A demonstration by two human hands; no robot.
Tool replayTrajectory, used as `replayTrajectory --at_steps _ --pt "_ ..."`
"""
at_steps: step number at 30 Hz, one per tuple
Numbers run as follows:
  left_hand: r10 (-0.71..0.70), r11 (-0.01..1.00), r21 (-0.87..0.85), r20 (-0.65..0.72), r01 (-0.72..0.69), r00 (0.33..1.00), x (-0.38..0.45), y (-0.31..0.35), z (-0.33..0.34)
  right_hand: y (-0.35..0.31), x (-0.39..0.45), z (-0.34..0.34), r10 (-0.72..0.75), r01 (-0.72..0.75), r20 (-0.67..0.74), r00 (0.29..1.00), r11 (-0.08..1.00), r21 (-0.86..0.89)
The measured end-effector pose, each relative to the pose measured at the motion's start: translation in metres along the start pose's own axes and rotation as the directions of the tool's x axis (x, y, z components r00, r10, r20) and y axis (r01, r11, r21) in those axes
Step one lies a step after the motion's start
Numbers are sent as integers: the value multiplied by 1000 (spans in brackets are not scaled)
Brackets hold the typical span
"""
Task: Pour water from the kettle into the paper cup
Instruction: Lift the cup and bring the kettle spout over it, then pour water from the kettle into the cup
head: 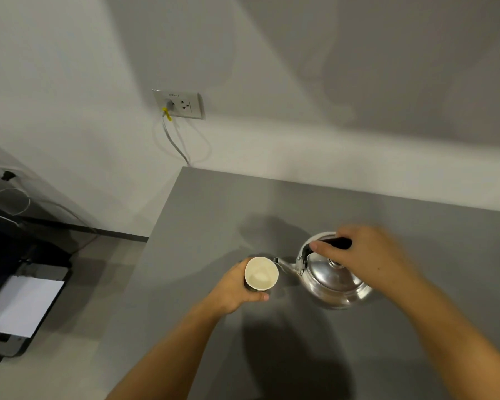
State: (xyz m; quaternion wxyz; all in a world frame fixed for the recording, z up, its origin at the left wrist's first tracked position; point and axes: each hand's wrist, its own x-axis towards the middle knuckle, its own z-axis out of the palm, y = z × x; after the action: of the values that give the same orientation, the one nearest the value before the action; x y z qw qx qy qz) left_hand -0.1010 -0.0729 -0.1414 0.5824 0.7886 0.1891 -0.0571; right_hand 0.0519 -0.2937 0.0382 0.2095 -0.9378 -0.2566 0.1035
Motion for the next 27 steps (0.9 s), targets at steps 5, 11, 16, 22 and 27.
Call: replayTrajectory --at_steps 5,11,16,22,27 --pt "17 1000 -1 -35 -17 999 1 0 3 -19 -7 -1 -42 43 14 999 998 -51" --pt "-11 1000 -2 -46 11 999 -2 4 3 -43 -8 1 -63 64 7 998 981 -186" --pt "7 1000 -10 -46 -8 999 -3 6 2 -58 -5 7 -97 107 49 994 946 -306" --pt "39 999 -3 -52 -39 998 -2 4 3 -72 -9 8 -168 168 38 985 899 -405" --pt "40 999 -7 -49 -41 998 -3 5 3 -83 -13 4 -163 170 56 985 877 -449"
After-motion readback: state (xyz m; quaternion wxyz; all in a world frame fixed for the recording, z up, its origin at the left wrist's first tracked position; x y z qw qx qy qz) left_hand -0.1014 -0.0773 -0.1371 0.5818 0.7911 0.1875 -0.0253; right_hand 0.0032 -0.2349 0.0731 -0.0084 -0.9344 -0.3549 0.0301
